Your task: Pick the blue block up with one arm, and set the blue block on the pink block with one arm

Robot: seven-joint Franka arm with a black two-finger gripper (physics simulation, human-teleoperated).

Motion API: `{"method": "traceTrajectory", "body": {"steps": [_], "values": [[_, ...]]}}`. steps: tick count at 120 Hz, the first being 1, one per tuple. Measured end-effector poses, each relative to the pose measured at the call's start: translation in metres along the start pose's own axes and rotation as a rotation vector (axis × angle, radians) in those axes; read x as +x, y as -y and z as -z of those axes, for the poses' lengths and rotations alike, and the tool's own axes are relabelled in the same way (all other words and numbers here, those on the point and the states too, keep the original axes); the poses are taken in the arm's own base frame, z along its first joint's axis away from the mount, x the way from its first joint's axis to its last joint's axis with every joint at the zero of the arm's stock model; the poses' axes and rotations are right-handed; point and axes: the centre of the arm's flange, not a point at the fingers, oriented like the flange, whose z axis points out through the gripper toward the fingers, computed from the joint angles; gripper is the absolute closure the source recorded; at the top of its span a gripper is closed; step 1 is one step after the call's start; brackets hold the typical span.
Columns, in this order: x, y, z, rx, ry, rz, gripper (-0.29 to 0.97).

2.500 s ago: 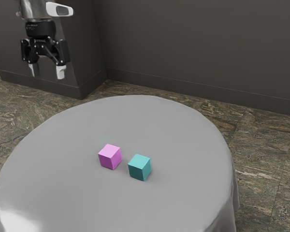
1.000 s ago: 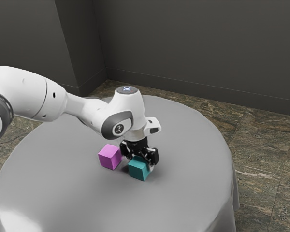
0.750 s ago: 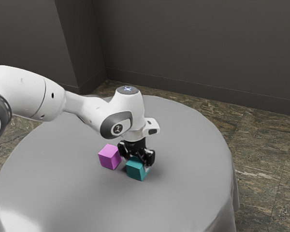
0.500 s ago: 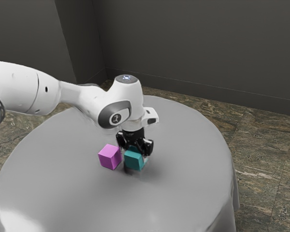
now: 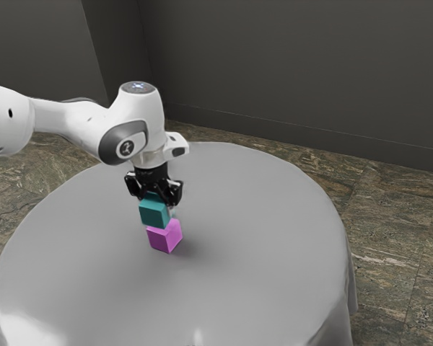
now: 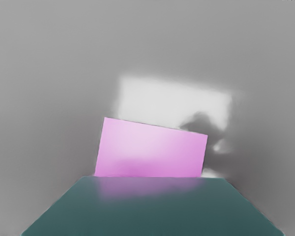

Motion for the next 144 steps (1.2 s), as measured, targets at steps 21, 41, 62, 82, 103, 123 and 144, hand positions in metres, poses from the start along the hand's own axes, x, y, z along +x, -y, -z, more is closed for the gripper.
{"method": "traceTrajectory", "body": {"steps": [21, 41, 62, 82, 103, 123, 144], "values": [[0.003, 0.01, -0.007, -0.009, 0.017, -0.009, 0.3], [0.004, 0.01, -0.013, 0.0, 0.022, -0.039, 0.3], [0.01, 0.01, -0.008, 0.0, 0.011, -0.055, 0.3], [0.013, 0.005, -0.009, -0.011, 0.014, -0.077, 0.22], [0.014, 0.005, -0.006, -0.017, 0.011, -0.096, 0.1], [0.029, 0.036, 0.12, -0.032, -0.095, 0.002, 0.04], [-0.002, 0.072, 0.241, -0.087, -0.12, 0.068, 0.02]]}}
